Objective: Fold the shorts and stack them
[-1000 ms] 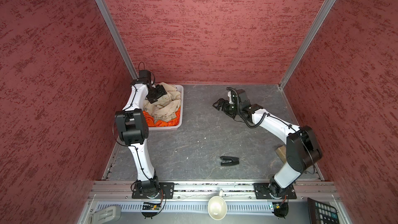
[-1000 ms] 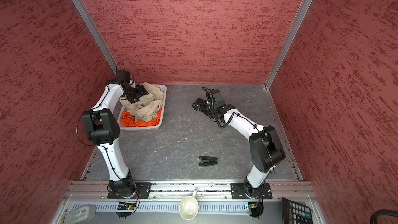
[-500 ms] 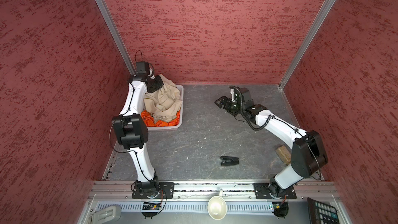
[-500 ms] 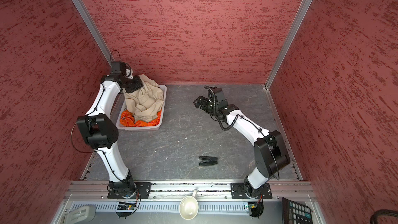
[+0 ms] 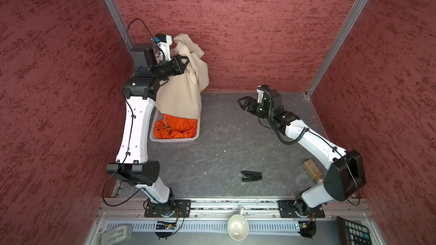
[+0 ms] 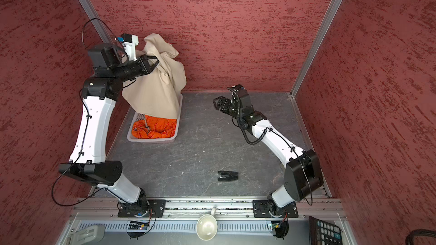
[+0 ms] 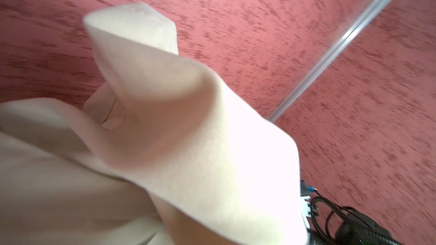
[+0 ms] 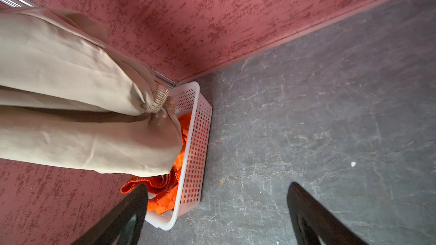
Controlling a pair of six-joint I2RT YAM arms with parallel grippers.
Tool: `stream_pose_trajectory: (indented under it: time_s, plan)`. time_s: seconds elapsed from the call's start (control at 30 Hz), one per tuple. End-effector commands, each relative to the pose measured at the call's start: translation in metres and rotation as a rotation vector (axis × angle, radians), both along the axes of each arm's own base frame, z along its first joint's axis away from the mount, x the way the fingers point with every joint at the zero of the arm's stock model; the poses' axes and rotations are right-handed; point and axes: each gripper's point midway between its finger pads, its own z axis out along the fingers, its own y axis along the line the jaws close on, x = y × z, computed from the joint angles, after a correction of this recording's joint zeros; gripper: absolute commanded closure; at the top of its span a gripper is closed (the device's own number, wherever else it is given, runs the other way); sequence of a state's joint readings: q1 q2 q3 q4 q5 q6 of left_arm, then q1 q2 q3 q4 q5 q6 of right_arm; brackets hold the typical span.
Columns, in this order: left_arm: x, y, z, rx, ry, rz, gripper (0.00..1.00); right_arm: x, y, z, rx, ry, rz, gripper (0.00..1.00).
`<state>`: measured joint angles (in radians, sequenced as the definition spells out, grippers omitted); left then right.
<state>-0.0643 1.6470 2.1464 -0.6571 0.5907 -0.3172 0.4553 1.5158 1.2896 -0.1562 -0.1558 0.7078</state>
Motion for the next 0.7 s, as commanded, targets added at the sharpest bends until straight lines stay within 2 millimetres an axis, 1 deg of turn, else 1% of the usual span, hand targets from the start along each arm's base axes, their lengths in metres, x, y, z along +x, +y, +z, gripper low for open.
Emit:
stream_pose_trajectory:
  time_s: [0.0,0.07,0.1,0.2,0.23,0.27,0.3,0.33,0.37,0.4,0.43,0.47,0.5,0.53,0.57,0.6,0.63,0.67]
  plan:
    - [-0.021,-0.042,0.028,-0.025,-0.107,-0.153,1.00,0.000,-0.037,0.051,-0.024,-0.119,-0.118,0.07]
    - [-0.026,-0.063,0.027,-0.047,-0.104,-0.206,1.00,-0.004,-0.056,0.052,-0.050,-0.114,-0.175,0.07]
    - [-0.029,-0.076,0.022,-0.056,-0.094,-0.238,1.00,-0.008,-0.066,0.052,-0.062,-0.113,-0.194,0.07]
    - [-0.033,-0.113,0.001,-0.089,-0.045,-0.323,1.00,-0.019,-0.089,0.045,-0.098,-0.088,-0.239,0.07]
    - [-0.034,-0.124,-0.008,-0.100,-0.022,-0.348,1.00,-0.022,-0.094,0.042,-0.110,-0.078,-0.249,0.07]
    - [-0.035,-0.135,-0.019,-0.109,0.009,-0.368,1.00,-0.027,-0.099,0.037,-0.127,-0.065,-0.258,0.07]
    - [-0.029,-0.141,-0.033,-0.109,0.051,-0.349,0.97,-0.031,-0.103,0.033,-0.146,-0.050,-0.267,0.07]
    - [-0.021,-0.143,-0.049,-0.105,0.104,-0.304,0.90,-0.035,-0.106,0.028,-0.163,-0.036,-0.272,0.07]
    - [-0.010,-0.141,-0.071,-0.090,0.176,-0.242,0.77,-0.039,-0.109,0.022,-0.182,-0.018,-0.276,0.07]
    - [0.000,-0.139,-0.095,-0.071,0.241,-0.203,0.66,-0.042,-0.112,0.016,-0.200,0.004,-0.279,0.07]
    - [0.008,-0.134,-0.114,-0.053,0.291,-0.167,0.62,-0.045,-0.114,0.010,-0.215,0.021,-0.278,0.07]
    - [0.018,-0.126,-0.139,-0.026,0.360,-0.117,0.52,-0.048,-0.114,0.003,-0.231,0.045,-0.271,0.07]
    - [0.025,-0.118,-0.160,-0.003,0.419,-0.076,0.40,-0.050,-0.113,-0.004,-0.245,0.072,-0.258,0.06]
    - [0.030,-0.112,-0.177,0.011,0.466,-0.053,0.35,-0.052,-0.112,-0.011,-0.255,0.098,-0.245,0.06]
    - [0.032,-0.104,-0.193,0.023,0.514,-0.031,0.27,-0.054,-0.109,-0.019,-0.265,0.129,-0.227,0.06]
    - [0.034,-0.097,-0.207,0.039,0.549,-0.009,0.13,-0.057,-0.105,-0.027,-0.276,0.158,-0.208,0.05]
    - [0.034,-0.092,-0.216,0.054,0.568,0.006,0.01,-0.059,-0.101,-0.035,-0.290,0.186,-0.189,0.05]
    - [0.033,-0.087,-0.223,0.071,0.580,0.021,0.00,-0.062,-0.095,-0.044,-0.310,0.215,-0.167,0.04]
